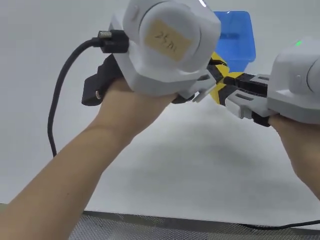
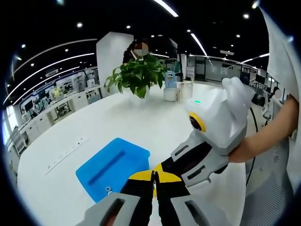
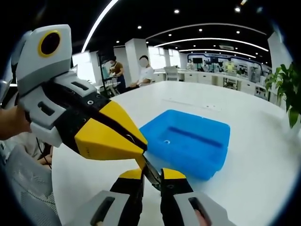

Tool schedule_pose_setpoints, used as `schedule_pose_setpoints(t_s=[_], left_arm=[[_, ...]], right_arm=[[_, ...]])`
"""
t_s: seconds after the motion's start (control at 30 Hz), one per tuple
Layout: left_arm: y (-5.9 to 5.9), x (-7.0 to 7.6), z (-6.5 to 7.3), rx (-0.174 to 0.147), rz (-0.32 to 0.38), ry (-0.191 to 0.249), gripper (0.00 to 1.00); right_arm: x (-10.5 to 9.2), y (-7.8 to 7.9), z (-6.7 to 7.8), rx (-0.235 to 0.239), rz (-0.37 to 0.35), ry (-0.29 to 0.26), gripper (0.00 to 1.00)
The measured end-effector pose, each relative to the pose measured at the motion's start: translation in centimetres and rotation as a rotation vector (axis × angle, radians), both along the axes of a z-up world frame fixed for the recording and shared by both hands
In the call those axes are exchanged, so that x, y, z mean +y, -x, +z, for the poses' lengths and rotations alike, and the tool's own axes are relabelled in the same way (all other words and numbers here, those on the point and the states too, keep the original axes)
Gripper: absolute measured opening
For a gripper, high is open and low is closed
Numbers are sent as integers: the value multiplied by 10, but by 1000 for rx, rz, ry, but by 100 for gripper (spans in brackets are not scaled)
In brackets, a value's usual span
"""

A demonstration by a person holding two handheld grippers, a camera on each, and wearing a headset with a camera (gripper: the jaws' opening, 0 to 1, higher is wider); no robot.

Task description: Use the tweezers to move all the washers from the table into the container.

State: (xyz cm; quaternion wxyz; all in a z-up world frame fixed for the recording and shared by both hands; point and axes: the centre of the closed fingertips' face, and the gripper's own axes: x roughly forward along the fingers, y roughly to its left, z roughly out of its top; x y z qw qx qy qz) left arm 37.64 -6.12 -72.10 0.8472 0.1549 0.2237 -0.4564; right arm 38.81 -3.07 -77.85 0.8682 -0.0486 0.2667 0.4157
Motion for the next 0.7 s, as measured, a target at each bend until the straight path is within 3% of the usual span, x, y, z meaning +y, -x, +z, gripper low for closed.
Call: schedule_pose_setpoints(t_s=[0.5,0.63,0.7], left_arm=[[-3,0,-2,11,-2,5,0],[-7,1,-4,33,11,18,0],[-9,-1,-3,43,8,30,0]], right_arm=[[-1,1,-3,14,8,-4,9],[1,-1,-6,5,68,5,8],[0,-2,-7,26,85,2,9]])
